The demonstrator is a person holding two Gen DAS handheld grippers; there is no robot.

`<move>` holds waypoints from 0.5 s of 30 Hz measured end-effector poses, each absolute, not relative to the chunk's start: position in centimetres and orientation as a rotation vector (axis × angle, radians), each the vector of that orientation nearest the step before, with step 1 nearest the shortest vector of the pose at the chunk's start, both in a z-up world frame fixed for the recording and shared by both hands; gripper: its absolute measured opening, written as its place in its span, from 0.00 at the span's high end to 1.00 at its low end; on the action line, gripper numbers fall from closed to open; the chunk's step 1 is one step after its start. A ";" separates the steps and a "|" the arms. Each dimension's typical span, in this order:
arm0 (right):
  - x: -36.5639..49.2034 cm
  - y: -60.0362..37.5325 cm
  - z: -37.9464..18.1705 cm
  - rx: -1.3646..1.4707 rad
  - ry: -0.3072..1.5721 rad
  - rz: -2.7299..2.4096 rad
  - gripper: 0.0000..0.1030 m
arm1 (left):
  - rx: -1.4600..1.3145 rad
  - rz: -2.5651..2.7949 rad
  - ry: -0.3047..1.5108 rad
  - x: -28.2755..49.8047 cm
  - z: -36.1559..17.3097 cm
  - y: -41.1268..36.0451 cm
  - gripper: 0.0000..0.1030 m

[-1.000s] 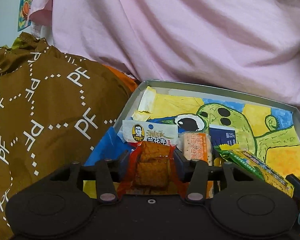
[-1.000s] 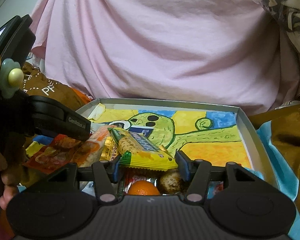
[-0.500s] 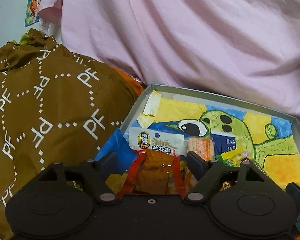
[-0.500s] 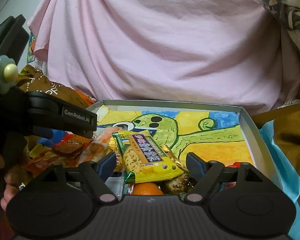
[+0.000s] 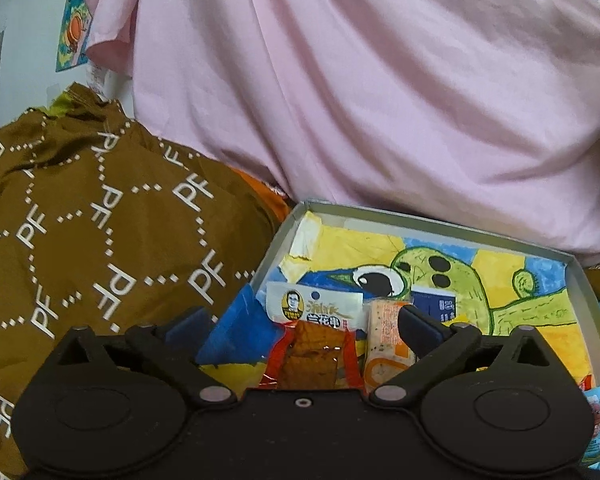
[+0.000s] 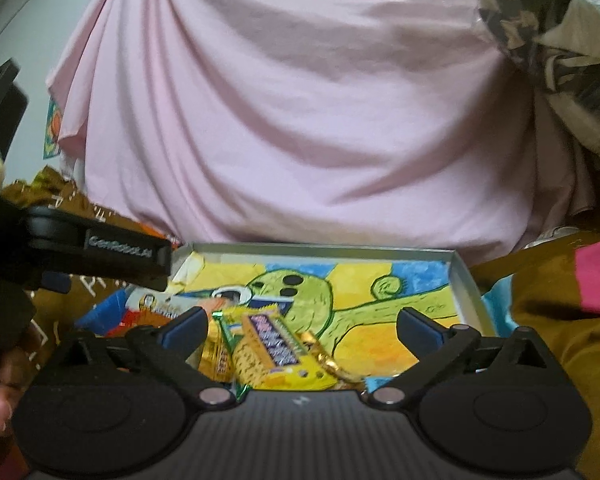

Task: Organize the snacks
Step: 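Lift both tools out of the tray and move back toward the cake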

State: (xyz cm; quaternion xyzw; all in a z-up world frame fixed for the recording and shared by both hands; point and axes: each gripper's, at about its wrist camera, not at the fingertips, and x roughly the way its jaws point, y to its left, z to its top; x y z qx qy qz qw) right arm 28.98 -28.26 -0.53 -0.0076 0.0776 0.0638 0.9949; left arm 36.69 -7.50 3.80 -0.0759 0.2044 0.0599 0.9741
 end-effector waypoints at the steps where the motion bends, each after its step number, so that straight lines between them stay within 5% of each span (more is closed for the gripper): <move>1: 28.8 -28.4 -0.4 -0.015 0.153 0.123 0.00 | -0.157 0.122 0.412 36.5 4.0 -7.4 0.02; 15: 26.1 -28.9 2.3 -0.017 0.086 0.037 0.00 | -0.144 0.121 0.397 33.7 6.1 -7.2 0.01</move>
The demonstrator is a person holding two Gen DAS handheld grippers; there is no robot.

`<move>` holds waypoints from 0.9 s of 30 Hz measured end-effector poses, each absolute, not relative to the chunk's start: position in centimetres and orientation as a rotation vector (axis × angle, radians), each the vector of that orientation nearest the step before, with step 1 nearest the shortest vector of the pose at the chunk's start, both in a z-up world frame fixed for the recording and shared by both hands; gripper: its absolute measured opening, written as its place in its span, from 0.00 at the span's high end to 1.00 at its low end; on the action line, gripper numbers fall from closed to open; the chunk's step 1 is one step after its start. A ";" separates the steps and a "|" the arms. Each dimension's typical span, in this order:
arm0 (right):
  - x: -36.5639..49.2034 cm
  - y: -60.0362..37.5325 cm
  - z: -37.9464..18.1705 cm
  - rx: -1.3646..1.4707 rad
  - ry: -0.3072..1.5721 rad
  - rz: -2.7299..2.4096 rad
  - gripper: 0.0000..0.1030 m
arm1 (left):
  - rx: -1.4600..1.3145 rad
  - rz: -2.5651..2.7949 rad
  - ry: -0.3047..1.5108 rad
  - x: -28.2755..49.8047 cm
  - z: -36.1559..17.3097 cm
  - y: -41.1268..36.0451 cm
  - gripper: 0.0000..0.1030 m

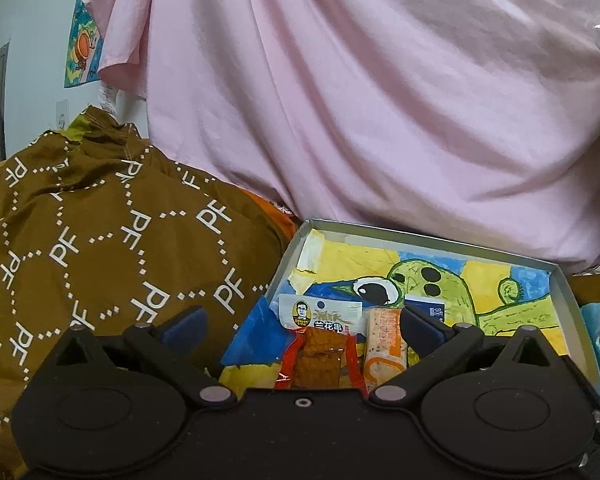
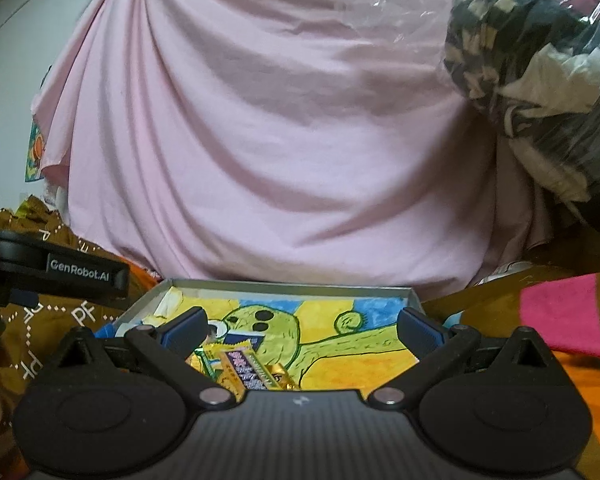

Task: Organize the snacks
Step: 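Lift both tools out of the tray and move back toward the cake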

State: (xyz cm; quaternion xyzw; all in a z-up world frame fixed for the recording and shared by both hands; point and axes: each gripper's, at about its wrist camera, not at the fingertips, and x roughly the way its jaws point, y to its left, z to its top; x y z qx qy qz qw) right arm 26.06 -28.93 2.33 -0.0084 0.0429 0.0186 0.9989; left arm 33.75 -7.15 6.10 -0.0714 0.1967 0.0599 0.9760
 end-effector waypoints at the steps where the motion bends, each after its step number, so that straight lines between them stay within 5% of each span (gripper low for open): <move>1: 25.8 -29.0 2.5 -0.016 0.083 0.032 0.00 | -0.147 0.122 0.396 33.5 6.2 -7.1 0.01; 27: 20.9 -31.1 5.2 0.048 0.124 0.073 0.00 | -0.130 0.103 0.415 27.5 7.5 -7.9 0.01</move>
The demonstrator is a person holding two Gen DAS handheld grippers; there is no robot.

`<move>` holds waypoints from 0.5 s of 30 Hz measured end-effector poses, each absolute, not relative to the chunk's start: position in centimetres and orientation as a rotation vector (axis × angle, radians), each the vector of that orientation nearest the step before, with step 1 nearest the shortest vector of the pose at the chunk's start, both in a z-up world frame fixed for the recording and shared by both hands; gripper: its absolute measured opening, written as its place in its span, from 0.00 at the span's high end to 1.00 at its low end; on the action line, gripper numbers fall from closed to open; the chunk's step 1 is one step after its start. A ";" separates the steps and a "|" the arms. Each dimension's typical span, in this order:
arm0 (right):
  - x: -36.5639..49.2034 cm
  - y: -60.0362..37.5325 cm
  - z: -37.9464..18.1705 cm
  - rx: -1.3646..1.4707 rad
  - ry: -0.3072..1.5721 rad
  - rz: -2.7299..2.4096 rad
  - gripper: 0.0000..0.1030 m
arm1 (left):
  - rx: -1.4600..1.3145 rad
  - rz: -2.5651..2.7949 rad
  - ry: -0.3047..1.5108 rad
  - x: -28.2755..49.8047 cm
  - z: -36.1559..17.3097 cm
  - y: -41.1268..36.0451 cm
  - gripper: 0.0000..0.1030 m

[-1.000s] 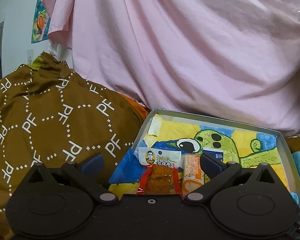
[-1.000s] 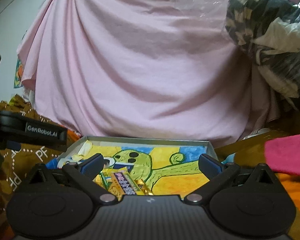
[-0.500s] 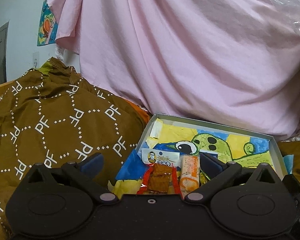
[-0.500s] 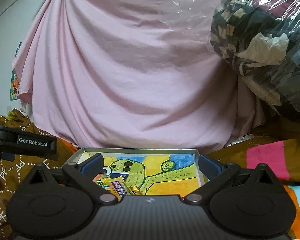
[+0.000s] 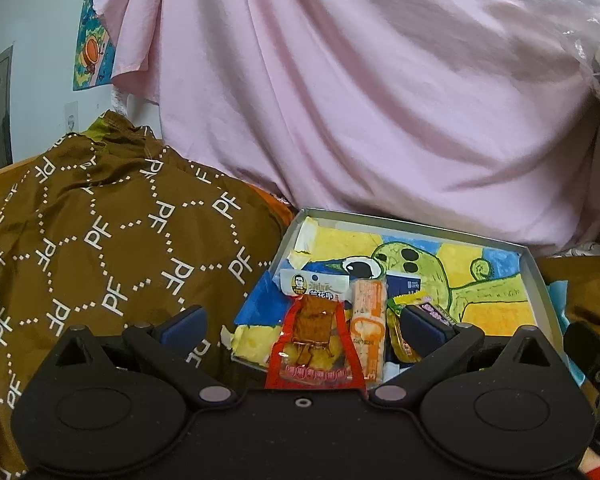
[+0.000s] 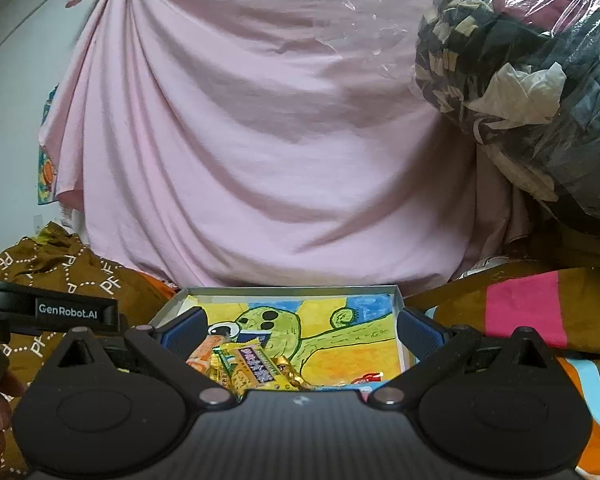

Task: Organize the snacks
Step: 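Lift both tools out of the tray and move back toward the cake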

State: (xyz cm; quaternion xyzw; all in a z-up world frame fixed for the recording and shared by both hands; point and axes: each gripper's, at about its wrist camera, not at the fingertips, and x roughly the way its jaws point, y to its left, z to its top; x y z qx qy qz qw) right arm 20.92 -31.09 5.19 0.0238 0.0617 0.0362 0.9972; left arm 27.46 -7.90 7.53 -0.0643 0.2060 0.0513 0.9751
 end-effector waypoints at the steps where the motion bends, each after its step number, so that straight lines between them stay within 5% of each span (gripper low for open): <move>1: 20.8 -31.2 5.2 0.047 0.126 0.075 0.00 | -0.127 0.103 0.415 27.2 7.6 -7.9 0.01; 15: 16.7 -34.4 4.5 0.093 0.209 0.081 0.00 | -0.112 0.027 0.407 21.4 6.4 -6.5 0.01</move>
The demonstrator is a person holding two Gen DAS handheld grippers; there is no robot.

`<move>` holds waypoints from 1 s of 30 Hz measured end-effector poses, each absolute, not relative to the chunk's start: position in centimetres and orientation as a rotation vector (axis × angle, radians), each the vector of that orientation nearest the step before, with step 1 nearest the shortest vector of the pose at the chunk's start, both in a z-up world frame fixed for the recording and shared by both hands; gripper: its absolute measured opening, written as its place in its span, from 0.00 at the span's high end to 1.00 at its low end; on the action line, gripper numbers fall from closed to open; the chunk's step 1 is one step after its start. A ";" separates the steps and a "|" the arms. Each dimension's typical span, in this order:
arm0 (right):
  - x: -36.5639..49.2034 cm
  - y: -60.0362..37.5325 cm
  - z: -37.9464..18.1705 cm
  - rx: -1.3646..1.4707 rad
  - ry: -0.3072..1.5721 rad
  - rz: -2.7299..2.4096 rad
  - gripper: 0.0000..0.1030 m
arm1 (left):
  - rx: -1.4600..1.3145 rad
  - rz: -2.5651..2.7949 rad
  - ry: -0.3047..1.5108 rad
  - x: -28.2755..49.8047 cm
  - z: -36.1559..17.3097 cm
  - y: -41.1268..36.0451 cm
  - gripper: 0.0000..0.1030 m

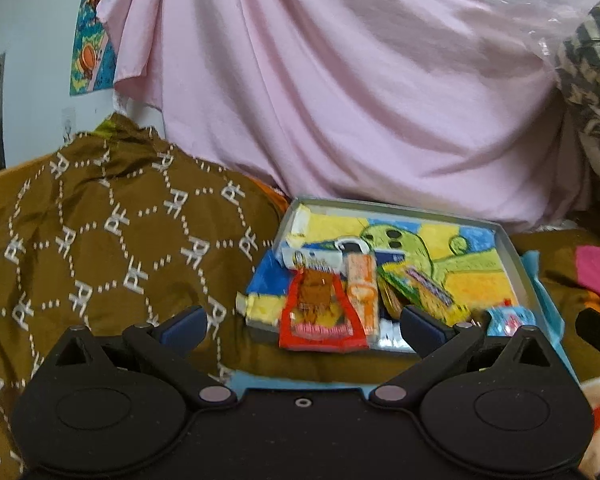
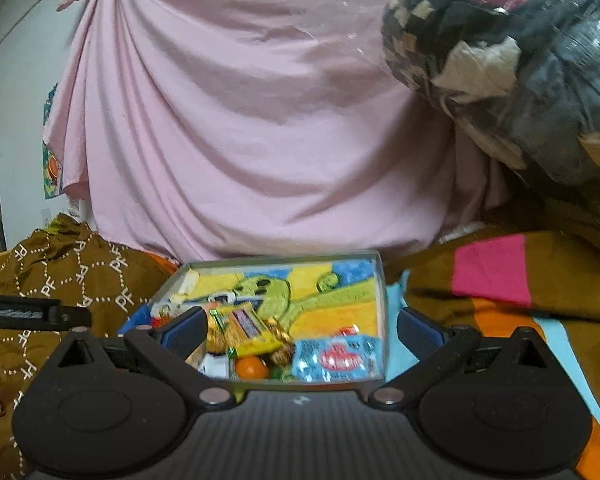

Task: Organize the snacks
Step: 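Lift both tools out of the tray and move back toward the cake, then move both tools over the wrapped cake and orange on the sheet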

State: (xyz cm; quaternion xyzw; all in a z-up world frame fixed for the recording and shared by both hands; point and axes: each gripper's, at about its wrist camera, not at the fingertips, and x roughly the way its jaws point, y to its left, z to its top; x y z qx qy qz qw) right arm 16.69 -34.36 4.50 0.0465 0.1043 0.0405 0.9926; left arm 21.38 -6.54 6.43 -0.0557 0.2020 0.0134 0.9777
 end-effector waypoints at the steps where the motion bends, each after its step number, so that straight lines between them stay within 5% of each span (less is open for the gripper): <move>1: 16.4 -34.5 4.4 0.094 0.217 0.079 0.00 | -0.118 0.016 0.411 20.8 6.1 -6.4 0.01; 30: 8.8 -30.1 -0.4 -0.111 0.443 0.230 0.00 | -0.048 -0.085 0.514 9.6 -0.5 -0.3 0.01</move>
